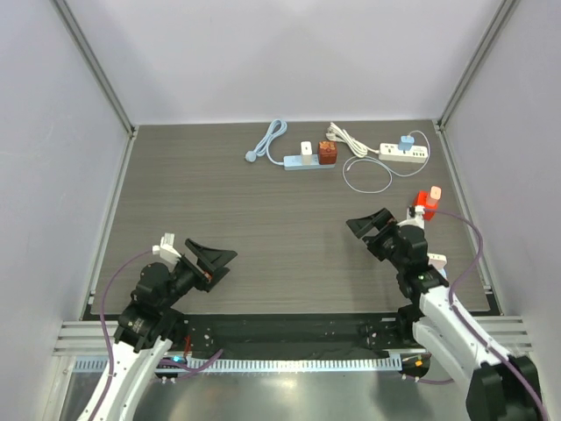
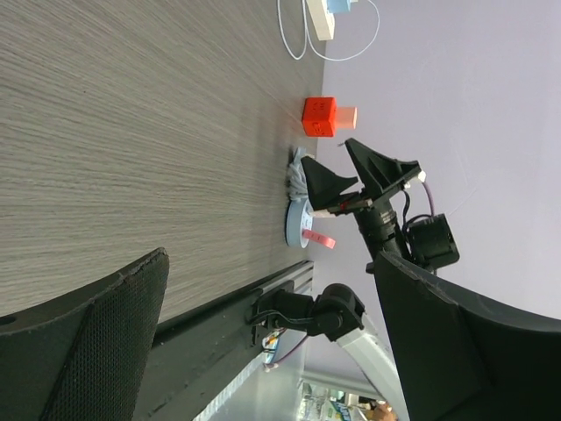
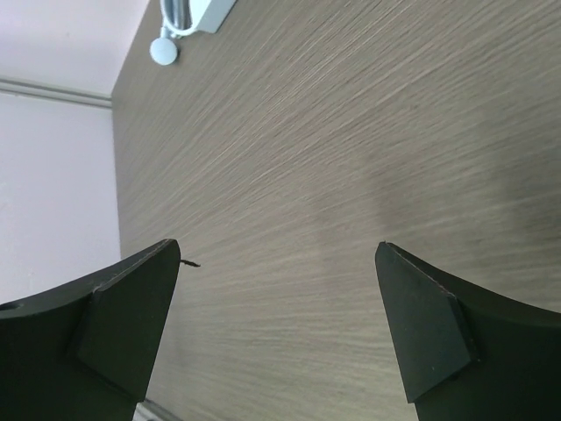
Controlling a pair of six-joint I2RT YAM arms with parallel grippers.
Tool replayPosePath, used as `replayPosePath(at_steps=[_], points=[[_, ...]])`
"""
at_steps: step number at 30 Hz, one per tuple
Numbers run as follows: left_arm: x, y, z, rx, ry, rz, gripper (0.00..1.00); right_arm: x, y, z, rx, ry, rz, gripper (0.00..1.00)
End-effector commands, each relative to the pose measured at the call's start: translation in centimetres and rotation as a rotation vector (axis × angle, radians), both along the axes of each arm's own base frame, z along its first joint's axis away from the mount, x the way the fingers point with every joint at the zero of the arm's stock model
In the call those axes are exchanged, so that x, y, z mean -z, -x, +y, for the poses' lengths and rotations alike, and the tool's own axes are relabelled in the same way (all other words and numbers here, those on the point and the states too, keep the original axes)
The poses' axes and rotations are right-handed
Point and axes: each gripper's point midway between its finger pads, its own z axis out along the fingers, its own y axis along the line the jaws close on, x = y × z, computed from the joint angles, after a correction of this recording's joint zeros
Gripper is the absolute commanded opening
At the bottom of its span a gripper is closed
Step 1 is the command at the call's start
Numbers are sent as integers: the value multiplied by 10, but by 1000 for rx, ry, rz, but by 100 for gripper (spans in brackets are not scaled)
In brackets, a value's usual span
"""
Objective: Pull the plug off the socket
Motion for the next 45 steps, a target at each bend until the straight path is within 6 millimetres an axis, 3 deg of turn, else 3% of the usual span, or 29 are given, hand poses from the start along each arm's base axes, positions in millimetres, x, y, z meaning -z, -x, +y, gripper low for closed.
replayPosePath(at_steps=[1, 5, 6, 8, 9, 10, 11, 12, 14, 15, 17, 18, 20, 21, 26, 27, 28, 29, 30, 31, 32, 33, 34, 37, 39, 45], points=[[-8, 1, 2, -7, 11, -47, 100, -34, -39, -4, 38, 65, -137, 100], [-8, 1, 1, -2, 14, -52, 100, -31, -78, 6, -16, 156, -100, 99], [-7, 0, 1, -2, 14, -52, 100, -45, -95, 12, -51, 196, -134, 99], [-7, 1, 1, -2, 11, -54, 100, -24, -115, 25, -124, 237, -83, 100], [-8, 1, 1, 0, 12, -55, 100, -45, -136, 32, -150, 266, -136, 99], [-10, 1, 1, 0, 13, -58, 100, -42, -143, 36, -176, 280, -118, 99], [-10, 1, 1, 0, 12, -55, 100, -25, -150, 50, -229, 287, -76, 99], [-13, 2, 1, 1, 14, -59, 100, -46, -168, 59, -245, 302, -128, 99], [-14, 3, 1, 7, 7, -53, 100, -37, -180, 75, -273, 345, -104, 100], [-19, 3, 1, 10, 6, -65, 99, -55, -194, 89, -254, 383, -147, 99], [-22, 3, 2, 10, -13, -75, 97, -45, -205, 100, -249, 481, -127, 98], [-21, 3, 3, 18, -49, -72, 96, -64, -214, 118, -256, 521, -180, 98], [-24, 4, 6, 15, -86, -94, 95, -68, -224, 138, -281, 558, -216, 95], [-32, 3, 10, 0, -119, -131, 95, -71, -238, 152, -290, 571, -237, 94], [-53, 7, 31, -55, -258, -205, 94, -51, -280, 201, -384, 616, -261, 79], [-67, 10, 35, -65, -278, -236, 94, -68, -295, 212, -376, 606, -304, 78], [-66, 10, 43, -83, -334, -240, 94, -40, -302, 216, -395, 622, -259, 77], [-68, 12, 46, -84, -362, -250, 94, -31, -309, 221, -400, 630, -252, 77], [-78, 15, 50, -95, -374, -277, 94, -51, -322, 228, -387, 624, -303, 76], [-77, 16, 56, -107, -405, -272, 94, -17, -325, 229, -412, 655, -239, 76], [-78, 17, 59, -105, -438, -293, 94, -16, -330, 231, -408, 669, -242, 75], [-83, 20, 60, -105, -443, -304, 94, -27, -339, 234, -395, 672, -272, 76], [-81, 20, 66, -129, -460, -297, 95, -8, -342, 235, -406, 695, -253, 76], [-88, 23, 68, -136, -456, -319, 94, -4, -350, 240, -407, 700, -270, 74], [-89, 23, 69, -139, -460, -327, 94, 11, -352, 244, -421, 686, -256, 73], [-90, 23, 70, -143, -473, -331, 95, 38, -344, 257, -461, 650, -218, 63]])
